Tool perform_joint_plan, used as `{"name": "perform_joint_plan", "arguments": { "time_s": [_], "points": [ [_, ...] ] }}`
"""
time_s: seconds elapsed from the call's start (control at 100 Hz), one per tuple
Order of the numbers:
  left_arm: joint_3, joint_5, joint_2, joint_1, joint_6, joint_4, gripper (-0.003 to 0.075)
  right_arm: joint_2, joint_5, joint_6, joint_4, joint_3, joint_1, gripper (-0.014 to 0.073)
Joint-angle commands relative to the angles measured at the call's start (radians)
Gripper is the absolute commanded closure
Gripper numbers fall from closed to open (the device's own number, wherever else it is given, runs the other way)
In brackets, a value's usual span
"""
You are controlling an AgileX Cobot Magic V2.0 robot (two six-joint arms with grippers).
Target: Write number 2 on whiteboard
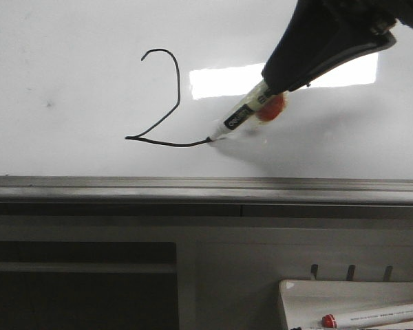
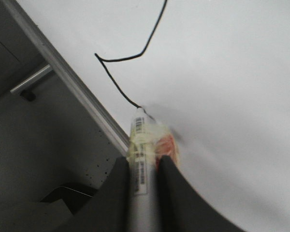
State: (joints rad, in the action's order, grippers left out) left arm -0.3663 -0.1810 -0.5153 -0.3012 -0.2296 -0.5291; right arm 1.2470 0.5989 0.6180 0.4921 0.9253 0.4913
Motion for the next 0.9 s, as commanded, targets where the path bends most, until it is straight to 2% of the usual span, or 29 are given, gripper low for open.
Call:
{"name": "perform_joint_plan", "arguments": {
  "time_s": [0.0,0.1,0.21,0.3,0.47,0.54,0.66,0.71,0.76,0.89],
  "points": [
    [-0.034,-0.062,-0.009,0.002,-0.010,0.020,0.0741,-0.035,-0.096,-0.002,-0.099,0.015,-0.033,0.0642],
    [-0.034,-0.076,-0.009,0.002,-0.010,0.020,0.0741,-0.074,-0.022,0.017,-0.031,0.026,-0.009,0.0643],
    [-0.034,-0.159,-0.005,-0.007,-0.010,-0.060,0.0740,-0.143,0.027,0.099,0.101,0.043,0.088,0.0643],
    [-0.034,-0.213,-0.005,-0.037,-0.029,-0.171,0.0741,-0.177,0.025,0.099,0.102,0.052,0.167,0.0643],
    [-0.027,-0.224,-0.026,-0.143,-0.244,-0.414,0.0722,-0.158,0.024,0.099,0.060,0.059,0.224,0.0643],
    [-0.018,-0.254,-0.052,-0.197,-0.291,-0.521,0.0646,-0.133,0.021,0.099,0.060,0.059,0.225,0.0643],
    [-0.011,-0.267,-0.124,-0.280,-0.298,-0.568,0.0390,-0.083,-0.010,0.099,0.060,0.059,0.236,0.0643],
    [-0.011,-0.262,-0.169,-0.304,-0.298,-0.568,0.0314,-0.073,-0.062,0.099,0.060,0.059,0.260,0.0643],
    [-0.011,-0.262,-0.208,-0.316,-0.298,-0.568,0.0279,-0.063,-0.108,0.099,0.060,0.059,0.290,0.0643],
    [-0.015,-0.264,-0.302,-0.331,-0.298,-0.568,0.0282,-0.052,-0.181,0.099,0.050,0.060,0.366,0.0643]
  ]
}}
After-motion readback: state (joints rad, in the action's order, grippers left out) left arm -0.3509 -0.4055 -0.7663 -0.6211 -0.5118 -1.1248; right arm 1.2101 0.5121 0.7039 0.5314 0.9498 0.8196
